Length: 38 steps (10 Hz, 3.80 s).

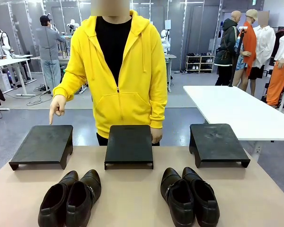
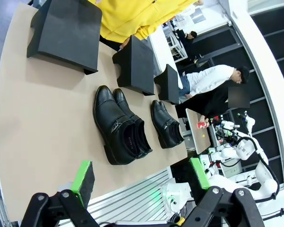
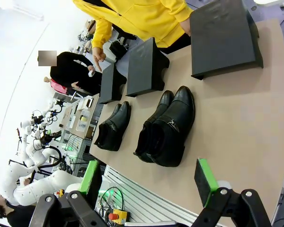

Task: Place the shoes on the stand as instructed by the person.
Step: Pick up one pair of Shoes and place it on the Shoes Stand indicated by the person.

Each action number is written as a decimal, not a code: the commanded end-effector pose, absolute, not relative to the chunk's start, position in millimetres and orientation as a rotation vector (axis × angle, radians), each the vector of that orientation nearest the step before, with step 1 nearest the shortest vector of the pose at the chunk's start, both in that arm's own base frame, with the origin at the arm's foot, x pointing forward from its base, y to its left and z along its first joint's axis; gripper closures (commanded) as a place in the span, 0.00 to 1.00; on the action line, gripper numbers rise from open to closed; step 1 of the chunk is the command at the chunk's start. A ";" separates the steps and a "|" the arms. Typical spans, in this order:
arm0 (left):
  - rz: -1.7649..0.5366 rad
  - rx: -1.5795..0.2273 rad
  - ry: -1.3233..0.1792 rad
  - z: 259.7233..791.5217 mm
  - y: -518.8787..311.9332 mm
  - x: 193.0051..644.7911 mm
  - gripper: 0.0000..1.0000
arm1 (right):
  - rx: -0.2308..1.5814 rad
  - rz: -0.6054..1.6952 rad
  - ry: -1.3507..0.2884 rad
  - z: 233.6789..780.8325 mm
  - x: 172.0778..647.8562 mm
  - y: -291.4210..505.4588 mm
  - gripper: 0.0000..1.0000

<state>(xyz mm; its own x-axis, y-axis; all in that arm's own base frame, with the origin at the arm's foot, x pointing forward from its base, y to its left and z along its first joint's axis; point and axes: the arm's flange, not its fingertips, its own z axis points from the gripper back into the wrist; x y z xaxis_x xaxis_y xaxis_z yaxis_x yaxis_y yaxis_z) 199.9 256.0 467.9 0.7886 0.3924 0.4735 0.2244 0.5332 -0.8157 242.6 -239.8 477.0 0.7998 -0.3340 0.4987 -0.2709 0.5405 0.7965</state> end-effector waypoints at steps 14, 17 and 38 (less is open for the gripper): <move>0.040 -0.132 -0.264 529.8 -143.5 291.6 0.00 | 1.027 -0.033 -0.683 479.2 242.4 -241.1 0.00; 0.104 -0.098 -0.240 466.9 -173.4 286.3 0.00 | 1.027 -0.033 -0.683 479.2 242.4 -241.1 0.00; 0.097 -0.090 -0.159 309.2 -152.7 283.6 1.00 | 1.027 -0.033 -0.683 479.2 242.4 -241.1 0.00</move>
<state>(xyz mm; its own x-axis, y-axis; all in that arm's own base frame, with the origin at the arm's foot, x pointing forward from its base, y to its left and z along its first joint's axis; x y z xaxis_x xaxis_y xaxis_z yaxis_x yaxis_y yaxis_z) 362.8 -190.3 344.9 0.9878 0.1062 0.1142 -0.0953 0.9907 -0.0972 243.3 -240.7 477.9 0.8002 -0.3332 0.4987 -0.2698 0.5426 0.7955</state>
